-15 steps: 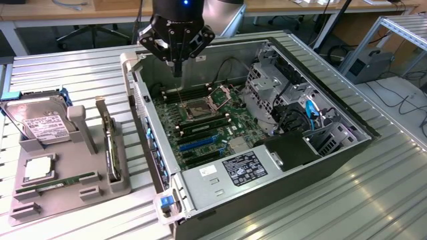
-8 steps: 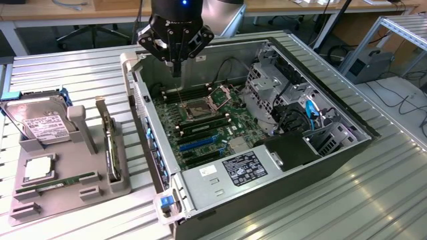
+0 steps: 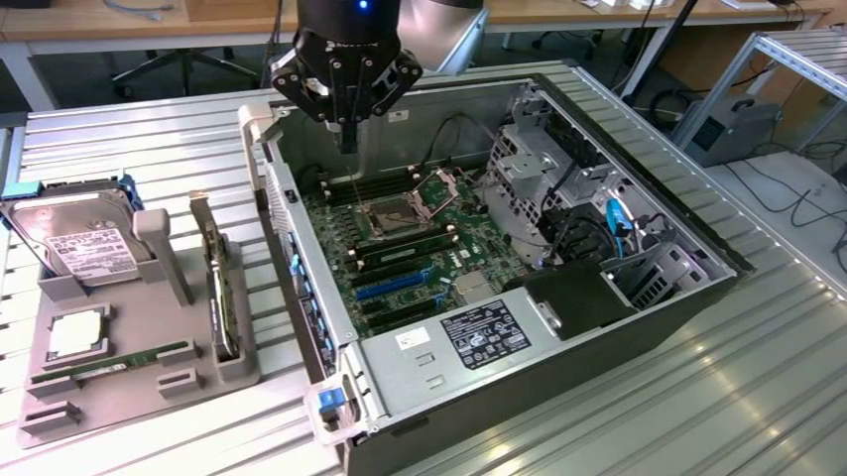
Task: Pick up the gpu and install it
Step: 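Reach for the gpu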
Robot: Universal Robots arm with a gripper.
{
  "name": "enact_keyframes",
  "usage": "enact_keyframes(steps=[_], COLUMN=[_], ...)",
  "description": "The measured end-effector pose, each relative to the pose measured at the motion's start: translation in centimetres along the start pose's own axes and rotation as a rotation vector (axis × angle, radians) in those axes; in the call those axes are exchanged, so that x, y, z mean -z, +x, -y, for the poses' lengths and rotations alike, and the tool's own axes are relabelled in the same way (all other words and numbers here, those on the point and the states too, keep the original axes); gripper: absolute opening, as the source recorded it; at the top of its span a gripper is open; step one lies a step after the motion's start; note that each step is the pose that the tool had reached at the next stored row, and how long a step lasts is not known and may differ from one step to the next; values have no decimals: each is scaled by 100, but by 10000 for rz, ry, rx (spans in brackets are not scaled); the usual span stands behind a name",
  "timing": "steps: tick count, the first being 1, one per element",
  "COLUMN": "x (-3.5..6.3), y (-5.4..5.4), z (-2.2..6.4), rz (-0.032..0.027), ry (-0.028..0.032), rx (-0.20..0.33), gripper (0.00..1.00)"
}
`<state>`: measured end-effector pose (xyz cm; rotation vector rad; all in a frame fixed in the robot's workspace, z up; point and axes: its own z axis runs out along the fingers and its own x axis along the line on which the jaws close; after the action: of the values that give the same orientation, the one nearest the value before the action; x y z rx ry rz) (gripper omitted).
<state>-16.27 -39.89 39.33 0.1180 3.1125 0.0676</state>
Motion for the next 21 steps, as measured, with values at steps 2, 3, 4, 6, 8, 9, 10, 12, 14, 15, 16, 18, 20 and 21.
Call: enact_keyframes(steps=[2, 3, 4, 6, 8, 9, 10, 12, 14, 15, 16, 18, 20, 21], x=[0, 0, 0, 0, 0, 1, 1, 1, 1, 1, 1, 1, 1, 1], y=[5, 8, 10, 17, 25, 27, 29, 34, 39, 42, 44, 49, 53, 55], z=[0, 1, 1, 1, 2, 2, 2, 2, 3, 3, 3, 4, 4, 4], rz=[0, 0, 0, 0, 1, 0, 0, 0, 0, 0, 0, 0, 1, 0], ry=[-1, 0, 0, 0, -1, 0, -1, 0, 0, 0, 0, -1, -1, 0], rx=[0, 1, 1, 0, 0, 0, 0, 0, 0, 0, 0, 0, 0, 0], gripper=[11, 11, 11, 11, 11, 11, 11, 11, 11, 11, 11, 11, 11, 11])
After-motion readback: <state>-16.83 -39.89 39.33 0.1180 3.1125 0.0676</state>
